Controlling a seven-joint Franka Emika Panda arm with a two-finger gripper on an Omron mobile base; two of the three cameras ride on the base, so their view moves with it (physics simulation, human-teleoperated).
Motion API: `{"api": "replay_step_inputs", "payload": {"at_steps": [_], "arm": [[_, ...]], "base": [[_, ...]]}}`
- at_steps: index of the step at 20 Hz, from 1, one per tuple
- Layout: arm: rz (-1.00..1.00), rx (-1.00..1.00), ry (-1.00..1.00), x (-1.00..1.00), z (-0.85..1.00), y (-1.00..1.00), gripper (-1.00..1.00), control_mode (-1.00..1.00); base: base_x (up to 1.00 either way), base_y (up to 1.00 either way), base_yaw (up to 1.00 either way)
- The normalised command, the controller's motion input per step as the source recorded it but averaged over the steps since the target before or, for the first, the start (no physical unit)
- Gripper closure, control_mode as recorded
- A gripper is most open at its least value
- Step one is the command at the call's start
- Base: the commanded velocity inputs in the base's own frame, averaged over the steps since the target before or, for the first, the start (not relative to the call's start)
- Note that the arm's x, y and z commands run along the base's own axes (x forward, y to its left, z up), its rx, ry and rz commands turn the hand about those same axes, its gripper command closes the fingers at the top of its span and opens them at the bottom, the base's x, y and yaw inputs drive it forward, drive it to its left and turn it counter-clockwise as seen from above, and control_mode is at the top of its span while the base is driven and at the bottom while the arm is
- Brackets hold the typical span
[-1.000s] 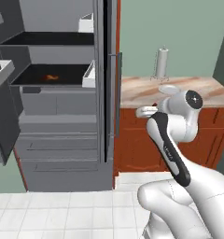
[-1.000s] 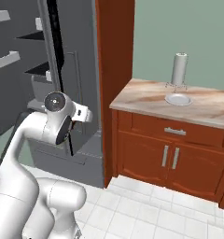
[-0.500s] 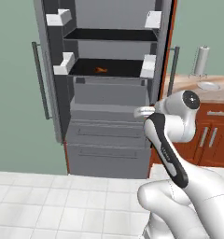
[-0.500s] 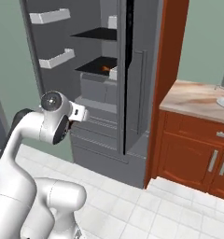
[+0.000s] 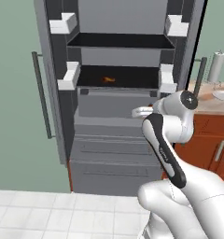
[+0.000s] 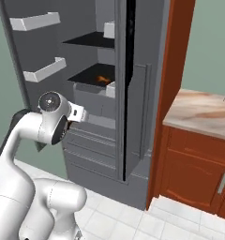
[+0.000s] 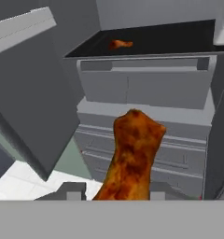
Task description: Place the chicken drumstick on the counter behind the older chicken drumstick on the same shelf of the fridge to maintain FIFO order. Close the fridge door when finished.
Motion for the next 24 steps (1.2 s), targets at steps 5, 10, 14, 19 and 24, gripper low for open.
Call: {"api": "replay_step_inputs", "payload": {"at_steps": [5, 10, 14, 19, 24], "arm": [[0.0, 0.0, 0.0, 0.0, 0.0, 0.0, 1.0, 1.0], [0.0, 0.0, 0.0, 0.0, 0.0, 0.0, 1.0, 1.0], [0.0, 0.0, 0.0, 0.0, 0.0, 0.0, 1.0, 1.0], [0.0, 0.0, 0.0, 0.0, 0.0, 0.0, 1.0, 1.0], [0.0, 0.0, 0.0, 0.0, 0.0, 0.0, 1.0, 1.0]], "base": [[0.76, 0.46, -0.12], [0.78, 0.59, -0.12], [0.87, 0.49, -0.15], [0.74, 0.25, -0.22], [0.32, -0.12, -0.29]]}}
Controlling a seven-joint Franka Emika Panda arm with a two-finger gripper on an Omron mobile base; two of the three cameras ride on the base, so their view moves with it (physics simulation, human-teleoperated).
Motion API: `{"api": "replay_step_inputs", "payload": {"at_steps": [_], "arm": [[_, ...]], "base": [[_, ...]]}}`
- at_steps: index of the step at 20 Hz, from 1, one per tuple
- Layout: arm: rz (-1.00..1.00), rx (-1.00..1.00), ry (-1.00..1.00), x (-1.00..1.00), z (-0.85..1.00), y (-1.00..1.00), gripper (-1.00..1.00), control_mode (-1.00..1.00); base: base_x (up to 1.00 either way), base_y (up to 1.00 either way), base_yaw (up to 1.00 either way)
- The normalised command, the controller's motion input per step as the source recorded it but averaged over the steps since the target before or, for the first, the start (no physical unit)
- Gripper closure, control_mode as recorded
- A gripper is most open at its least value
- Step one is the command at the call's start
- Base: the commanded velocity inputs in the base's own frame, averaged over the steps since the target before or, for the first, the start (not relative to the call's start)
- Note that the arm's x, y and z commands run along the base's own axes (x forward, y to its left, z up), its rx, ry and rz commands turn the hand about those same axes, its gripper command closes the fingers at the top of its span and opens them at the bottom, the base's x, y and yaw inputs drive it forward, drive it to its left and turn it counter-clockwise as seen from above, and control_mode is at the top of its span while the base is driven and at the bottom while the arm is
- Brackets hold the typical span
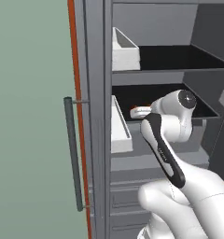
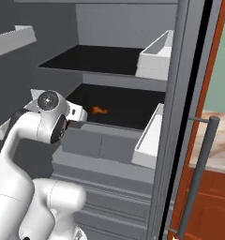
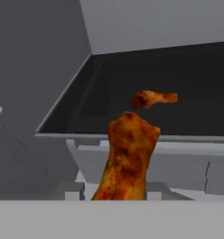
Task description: Place the chicken drumstick on the counter behind the older chicken drumstick on the same shelf of the fridge to maintain FIFO order. Close the fridge door when finished.
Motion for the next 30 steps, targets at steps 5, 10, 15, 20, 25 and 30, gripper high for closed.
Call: {"api": "replay_step_inputs", "payload": {"at_steps": [5, 10, 15, 20, 25, 30], "arm": [[0.0, 0.0, 0.0, 0.0, 0.0, 0.0, 1.0, 1.0], [0.0, 0.0, 0.0, 0.0, 0.0, 0.0, 1.0, 1.0], [0.0, 0.0, 0.0, 0.0, 0.0, 0.0, 1.0, 1.0], [0.0, 0.0, 0.0, 0.0, 0.0, 0.0, 1.0, 1.0], [0.0, 0.0, 0.0, 0.0, 0.0, 0.0, 1.0, 1.0], [0.01, 0.0, -0.01, 0.07, -0.07, 0.0, 1.0, -1.0]], "base": [[0.48, 0.0, -0.33], [0.52, -0.01, -0.32], [0.59, 0.0, -0.07], [0.43, -0.31, 0.05], [0.44, -0.35, 0.09], [0.29, -0.08, 0.05]]}}
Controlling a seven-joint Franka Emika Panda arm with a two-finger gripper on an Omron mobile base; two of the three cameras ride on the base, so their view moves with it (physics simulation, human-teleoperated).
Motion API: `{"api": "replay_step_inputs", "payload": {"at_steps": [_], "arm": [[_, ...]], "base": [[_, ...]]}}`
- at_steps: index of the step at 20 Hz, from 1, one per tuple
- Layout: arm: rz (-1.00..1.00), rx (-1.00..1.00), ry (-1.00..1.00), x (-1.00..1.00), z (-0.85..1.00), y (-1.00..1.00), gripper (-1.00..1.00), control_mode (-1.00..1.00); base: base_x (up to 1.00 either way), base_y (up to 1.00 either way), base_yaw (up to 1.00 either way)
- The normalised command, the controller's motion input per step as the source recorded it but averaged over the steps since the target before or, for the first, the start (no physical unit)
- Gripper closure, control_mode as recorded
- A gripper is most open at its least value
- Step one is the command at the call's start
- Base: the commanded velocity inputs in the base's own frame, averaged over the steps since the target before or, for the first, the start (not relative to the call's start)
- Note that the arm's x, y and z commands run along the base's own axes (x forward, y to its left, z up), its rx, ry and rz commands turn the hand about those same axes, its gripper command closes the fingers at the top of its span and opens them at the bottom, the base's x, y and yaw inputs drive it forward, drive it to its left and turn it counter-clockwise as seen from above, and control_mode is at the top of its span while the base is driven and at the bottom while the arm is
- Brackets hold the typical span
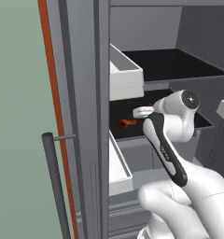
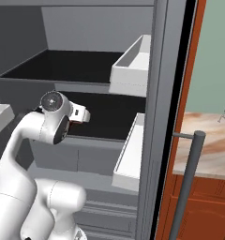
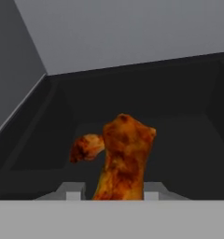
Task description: Place the chicken drumstick on the counter behind the older chicken drumstick on the same shelf of the fridge to maintain FIFO order. Close the fridge door when finished.
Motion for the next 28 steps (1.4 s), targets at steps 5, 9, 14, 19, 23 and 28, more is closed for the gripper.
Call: {"api": "replay_step_inputs", "payload": {"at_steps": [5, 9, 14, 19, 23, 28], "arm": [[0.05, -0.07, -0.27, 0.32, -0.51, 0.02, 1.0, -1.0], [0.03, -0.18, -0.14, 0.15, -0.07, 0.1, 1.0, -1.0], [0.0, -0.13, 0.05, 0.4, 0.0, 0.31, 1.0, -1.0], [0.07, -0.26, 0.22, 0.5, 0.0, 0.19, 1.0, -1.0], [0.12, -0.34, 0.17, 0.36, 0.0, 0.13, 1.0, -1.0], [0.16, -0.25, 0.04, 0.08, 0.02, 0.1, 1.0, -1.0]], "base": [[0.0, 0.0, 0.0], [0.0, 0.0, 0.0], [0.0, 0.0, 0.0], [0.0, 0.0, 0.0], [0.0, 0.0, 0.0], [0.0, 0.0, 0.0]]}}
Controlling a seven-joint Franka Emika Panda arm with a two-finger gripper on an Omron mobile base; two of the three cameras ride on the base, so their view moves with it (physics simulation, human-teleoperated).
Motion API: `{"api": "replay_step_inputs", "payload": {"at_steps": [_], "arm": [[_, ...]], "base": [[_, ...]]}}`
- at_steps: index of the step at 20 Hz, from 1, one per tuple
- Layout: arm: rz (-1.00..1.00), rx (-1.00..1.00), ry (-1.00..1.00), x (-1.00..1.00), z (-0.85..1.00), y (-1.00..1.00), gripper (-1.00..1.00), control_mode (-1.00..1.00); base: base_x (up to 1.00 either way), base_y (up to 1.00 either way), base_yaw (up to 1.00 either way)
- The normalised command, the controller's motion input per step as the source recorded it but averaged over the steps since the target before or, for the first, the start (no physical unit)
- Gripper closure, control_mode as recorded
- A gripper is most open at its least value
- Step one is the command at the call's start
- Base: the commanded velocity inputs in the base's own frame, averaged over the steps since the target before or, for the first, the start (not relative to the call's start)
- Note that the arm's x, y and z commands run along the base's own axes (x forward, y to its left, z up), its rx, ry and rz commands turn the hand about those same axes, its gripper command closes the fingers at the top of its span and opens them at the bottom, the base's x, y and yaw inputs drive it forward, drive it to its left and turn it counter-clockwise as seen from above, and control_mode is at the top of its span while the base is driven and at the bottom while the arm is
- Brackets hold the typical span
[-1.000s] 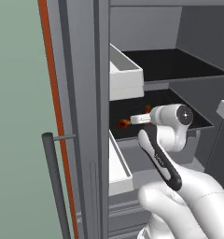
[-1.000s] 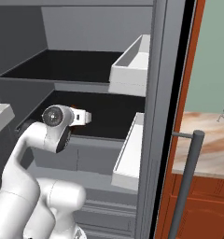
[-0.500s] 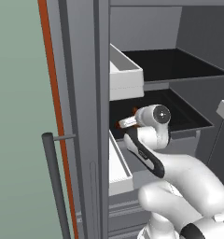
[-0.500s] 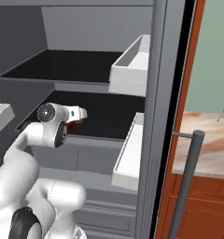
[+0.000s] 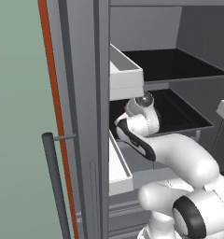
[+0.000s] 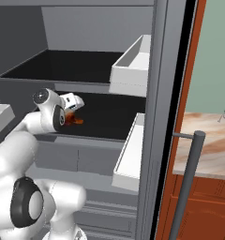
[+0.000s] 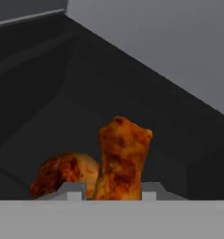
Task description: Place the chicken drumstick on the counter behind the older chicken drumstick on the same shelf of the fridge to maintain FIFO order. Close the fridge door when finished.
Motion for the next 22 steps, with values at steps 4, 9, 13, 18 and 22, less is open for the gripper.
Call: {"api": "replay_step_inputs", "payload": {"at_steps": [4, 9, 13, 18, 22], "arm": [[0.24, -0.22, 0.0, 0.02, 0.0, 0.0, 1.0, -1.0], [0.26, -0.16, 0.0, 0.2, 0.0, 0.0, 1.0, -1.0], [0.27, -0.13, 0.01, 0.31, 0.0, 0.0, 1.0, -1.0], [0.19, -0.14, 0.0, 0.22, 0.0, 0.0, 1.0, -1.0], [0.12, -0.1, -0.02, 0.11, -0.02, 0.0, 1.0, -1.0]], "base": [[0.0, 0.0, 0.0], [0.0, 0.0, 0.0], [0.0, 0.0, 0.0], [0.0, 0.0, 0.0], [0.0, 0.0, 0.0]]}}
